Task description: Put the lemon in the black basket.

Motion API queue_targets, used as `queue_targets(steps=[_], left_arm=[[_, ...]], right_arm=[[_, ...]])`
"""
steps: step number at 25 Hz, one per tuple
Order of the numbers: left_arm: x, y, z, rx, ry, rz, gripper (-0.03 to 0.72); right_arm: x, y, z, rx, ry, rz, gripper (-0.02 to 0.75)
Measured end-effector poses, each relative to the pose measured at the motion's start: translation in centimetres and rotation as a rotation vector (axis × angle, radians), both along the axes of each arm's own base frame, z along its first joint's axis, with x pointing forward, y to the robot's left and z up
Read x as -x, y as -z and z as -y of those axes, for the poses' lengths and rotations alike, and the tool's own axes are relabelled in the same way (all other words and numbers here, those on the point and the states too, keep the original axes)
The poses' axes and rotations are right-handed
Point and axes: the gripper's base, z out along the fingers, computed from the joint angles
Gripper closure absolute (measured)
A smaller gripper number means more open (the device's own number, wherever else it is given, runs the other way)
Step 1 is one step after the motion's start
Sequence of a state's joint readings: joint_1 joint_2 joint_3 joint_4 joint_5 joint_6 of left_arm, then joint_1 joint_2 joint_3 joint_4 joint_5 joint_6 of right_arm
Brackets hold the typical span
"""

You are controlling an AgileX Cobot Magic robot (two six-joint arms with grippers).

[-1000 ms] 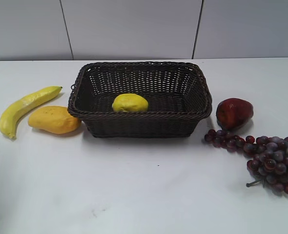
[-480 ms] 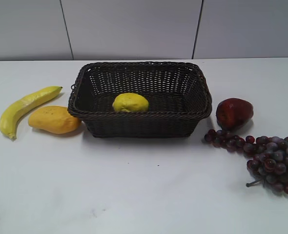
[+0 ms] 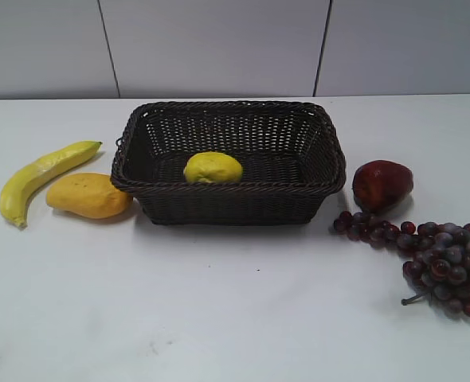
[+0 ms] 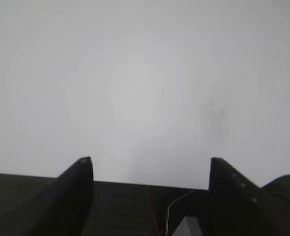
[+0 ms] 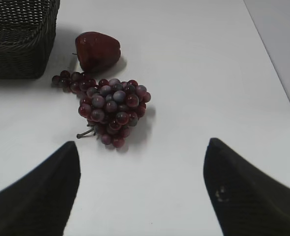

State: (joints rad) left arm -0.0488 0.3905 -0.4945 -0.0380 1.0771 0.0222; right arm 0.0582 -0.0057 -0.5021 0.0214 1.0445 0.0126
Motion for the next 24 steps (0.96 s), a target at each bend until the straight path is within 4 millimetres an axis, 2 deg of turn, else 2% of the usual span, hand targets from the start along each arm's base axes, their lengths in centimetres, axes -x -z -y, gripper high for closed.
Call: queue_targets(steps=[18, 24], left_arm=[[5.4, -1.0, -0.3, 0.014, -0.002, 0.365, 0.155], [5.9, -0.9, -0.4, 0.01, -0.004, 0.394, 0.155]], right_arm=[[0.0, 0.0, 0.0, 0.0, 0.0, 0.0, 0.147], [0.0, 0.0, 0.0, -0.001, -0.001, 0.0, 0.147]])
